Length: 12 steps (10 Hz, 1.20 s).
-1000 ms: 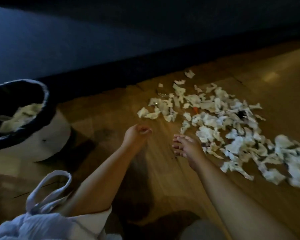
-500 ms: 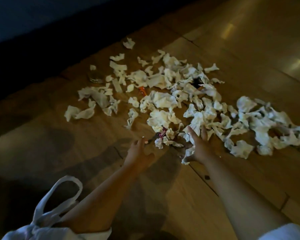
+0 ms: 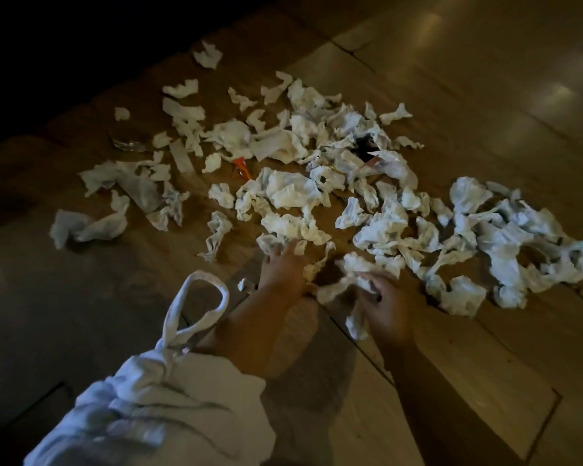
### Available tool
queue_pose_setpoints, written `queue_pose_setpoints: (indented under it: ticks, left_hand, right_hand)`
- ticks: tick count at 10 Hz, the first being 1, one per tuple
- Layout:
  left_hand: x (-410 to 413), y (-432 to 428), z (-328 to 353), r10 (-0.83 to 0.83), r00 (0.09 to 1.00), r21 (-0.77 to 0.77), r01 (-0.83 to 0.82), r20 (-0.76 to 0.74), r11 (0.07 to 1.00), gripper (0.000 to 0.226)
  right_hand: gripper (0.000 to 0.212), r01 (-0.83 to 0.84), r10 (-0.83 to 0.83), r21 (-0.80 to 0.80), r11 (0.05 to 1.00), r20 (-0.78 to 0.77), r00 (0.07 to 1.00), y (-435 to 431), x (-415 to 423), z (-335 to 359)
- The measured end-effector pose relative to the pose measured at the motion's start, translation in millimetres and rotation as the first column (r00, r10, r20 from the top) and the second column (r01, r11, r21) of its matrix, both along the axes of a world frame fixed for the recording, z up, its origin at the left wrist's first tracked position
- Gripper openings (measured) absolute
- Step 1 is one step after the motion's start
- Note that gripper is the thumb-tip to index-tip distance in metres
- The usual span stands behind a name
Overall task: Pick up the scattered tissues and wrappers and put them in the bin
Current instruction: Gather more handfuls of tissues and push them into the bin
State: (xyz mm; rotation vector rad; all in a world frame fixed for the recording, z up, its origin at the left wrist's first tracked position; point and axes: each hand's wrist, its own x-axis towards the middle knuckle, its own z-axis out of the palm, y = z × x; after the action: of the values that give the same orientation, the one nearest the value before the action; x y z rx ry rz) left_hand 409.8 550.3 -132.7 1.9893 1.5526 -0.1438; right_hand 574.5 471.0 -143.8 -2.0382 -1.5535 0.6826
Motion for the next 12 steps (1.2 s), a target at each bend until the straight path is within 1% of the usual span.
queue_pose_setpoints:
  ticks: [1, 2, 3, 4, 5, 6, 7, 8, 9, 10, 11, 12]
  left_hand:
    - [0.2, -7.2, -13.5, 0.058, 0.987, 0.052, -0.067, 0.15, 0.996, 0.043]
    - [-4.4, -16.7, -11.7, 0.125, 0.982, 0.115, -0.142, 0.144, 0.983, 0.033]
    - [-11.3, -17.2, -12.0, 0.242, 0.936, 0.053, -0.264, 0.257, 0.963, 0.032]
    - [-16.2, -18.3, -6.3, 0.335, 0.877, 0.031, -0.367, 0.345, 0.93, 0.029]
    - [-21.8, -25.0, 0.1, 0.447, 0.737, -0.054, -0.49, 0.507, 0.87, 0.027]
    - [-34.2, -35.1, 8.7, 0.52, 0.624, -0.084, -0.59, 0.583, 0.803, 0.03]
    - [-53.0, -48.9, 13.3, 0.572, 0.554, -0.101, -0.66, 0.605, 0.745, 0.037]
    - [-74.1, -60.4, 24.4, 0.616, 0.474, -0.116, -0.727, 0.629, 0.677, 0.047]
    - [-98.2, -68.0, 28.8, 0.641, 0.416, -0.092, -0.791, 0.645, 0.605, 0.055]
    - [-124.7, -75.9, 24.1, 0.708, 0.354, -0.112, -0.847, 0.612, 0.52, 0.055]
    - [-142.7, -87.2, 21.5, 0.74, 0.325, -0.139, -0.861, 0.589, 0.489, 0.053]
    - [-152.6, -99.3, 25.1, 0.731, 0.331, -0.119, -0.865, 0.596, 0.488, 0.048]
  right_hand:
    - [0.027, 0.072, -0.077, 0.08, 0.994, 0.072, 0.994, 34.9, 3.2, 17.3]
    - [0.028, 0.117, -0.116, 0.0, 0.993, 0.064, 0.991, 71.8, 17.8, 11.5]
    - [0.032, 0.024, -0.005, -0.2, 0.979, 0.095, 0.995, 89.4, 27.6, -0.2]
    - [0.028, -0.004, 0.034, -0.214, 0.977, 0.137, 0.99, 88.8, 25.9, -5.0]
    - [0.021, 0.089, -0.083, -0.066, 0.994, 0.094, 0.992, 80.0, 12.3, 0.1]
    - [0.023, 0.175, -0.167, 0.049, 0.983, -0.125, 0.978, 67.3, -12.0, 14.1]
    - [0.023, 0.139, -0.1, 0.113, 0.984, -0.295, 0.95, 52.1, -37.2, 27.5]
    - [0.041, 0.105, -0.038, 0.142, 0.984, -0.409, 0.912, 40.3, -61.6, 38.0]
    - [0.057, 0.084, -0.051, 0.061, 0.995, -0.42, 0.906, 34.3, -80.4, 34.3]
    - [0.043, -0.014, -0.025, -0.107, 0.994, -0.35, 0.936, 31.2, -97.2, 18.1]
    - [0.031, -0.168, 0.135, -0.143, 0.975, -0.213, 0.968, 26.9, -112.8, -3.9]
    - [0.019, -0.288, 0.277, -0.248, 0.925, -0.079, 0.958, 23.1, -123.9, -18.8]
